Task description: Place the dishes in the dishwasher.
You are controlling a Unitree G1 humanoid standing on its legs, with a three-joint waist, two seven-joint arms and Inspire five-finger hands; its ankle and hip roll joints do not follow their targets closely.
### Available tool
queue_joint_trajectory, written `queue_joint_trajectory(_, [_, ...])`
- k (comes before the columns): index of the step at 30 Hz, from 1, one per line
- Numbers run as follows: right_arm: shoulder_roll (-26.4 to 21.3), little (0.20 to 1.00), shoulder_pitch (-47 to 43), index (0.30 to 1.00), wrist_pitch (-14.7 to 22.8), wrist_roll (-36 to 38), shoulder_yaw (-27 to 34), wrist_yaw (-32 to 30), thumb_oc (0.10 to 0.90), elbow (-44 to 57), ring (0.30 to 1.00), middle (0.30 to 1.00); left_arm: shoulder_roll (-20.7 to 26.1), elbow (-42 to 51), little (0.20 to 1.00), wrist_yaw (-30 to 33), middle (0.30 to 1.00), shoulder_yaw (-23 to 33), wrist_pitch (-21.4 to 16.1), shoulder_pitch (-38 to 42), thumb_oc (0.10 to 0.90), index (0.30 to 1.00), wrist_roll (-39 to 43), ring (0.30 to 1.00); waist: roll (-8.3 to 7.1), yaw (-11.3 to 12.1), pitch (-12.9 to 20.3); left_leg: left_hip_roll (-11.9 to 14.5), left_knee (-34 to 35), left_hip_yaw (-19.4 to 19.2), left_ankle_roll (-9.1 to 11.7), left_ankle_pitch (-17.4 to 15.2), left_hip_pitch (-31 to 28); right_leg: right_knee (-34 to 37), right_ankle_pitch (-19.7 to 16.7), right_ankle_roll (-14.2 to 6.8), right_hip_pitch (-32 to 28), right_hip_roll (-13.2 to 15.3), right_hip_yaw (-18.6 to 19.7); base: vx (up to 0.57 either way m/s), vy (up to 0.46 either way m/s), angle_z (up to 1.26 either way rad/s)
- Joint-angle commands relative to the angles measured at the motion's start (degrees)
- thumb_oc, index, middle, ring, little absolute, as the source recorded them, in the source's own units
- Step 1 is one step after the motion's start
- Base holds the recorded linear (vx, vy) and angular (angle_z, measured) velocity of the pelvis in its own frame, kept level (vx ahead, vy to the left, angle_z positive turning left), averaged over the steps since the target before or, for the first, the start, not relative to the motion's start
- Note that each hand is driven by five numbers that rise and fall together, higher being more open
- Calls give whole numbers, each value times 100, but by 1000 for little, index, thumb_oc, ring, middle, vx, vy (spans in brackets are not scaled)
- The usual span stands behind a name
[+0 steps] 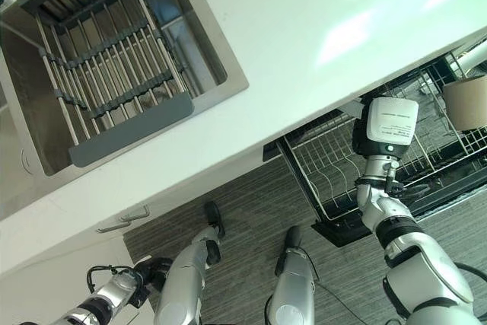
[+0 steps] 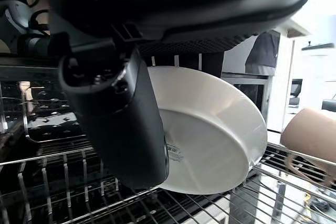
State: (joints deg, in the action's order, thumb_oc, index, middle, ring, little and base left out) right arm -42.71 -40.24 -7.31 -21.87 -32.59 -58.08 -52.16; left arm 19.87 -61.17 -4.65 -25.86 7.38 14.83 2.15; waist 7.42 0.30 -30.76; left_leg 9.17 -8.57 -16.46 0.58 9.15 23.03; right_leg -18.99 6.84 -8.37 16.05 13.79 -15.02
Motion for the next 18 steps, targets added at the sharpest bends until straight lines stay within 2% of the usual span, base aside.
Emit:
queue_joint_trajectory(1, [-499, 300, -719, 300, -413, 287, 531, -997, 400, 123, 300, 300, -30, 174, 900, 49, 900, -208, -50, 64, 800, 900, 343, 900, -7, -42, 96, 52, -862, 702, 596, -1105, 71, 180, -311, -116, 417, -57, 44, 30, 33, 2])
queue_joint_trajectory(10, [-273, 300, -591, 300, -636, 562, 820, -1102, 400, 102, 300, 300, -181, 317, 900, 90, 900, -332, -80, 64, 800, 900, 365, 900, 171, -108, 96, 42, -862, 553, 610, -1074, 270, 180, -421, -155, 722, 98, 33, 6, 11, 1])
queue_joint_trajectory(18, [-293, 300, -989, 300, -610, 198, 534, -524, 400, 182, 300, 300, -223, 512, 900, 102, 900, -428, -108, 38, 800, 900, 562, 900, 346, -61, 96, -48, -862, 526, 624, -1002, 557, 180, -526, -169, 1070, 202, 53, -10, 47, -2])
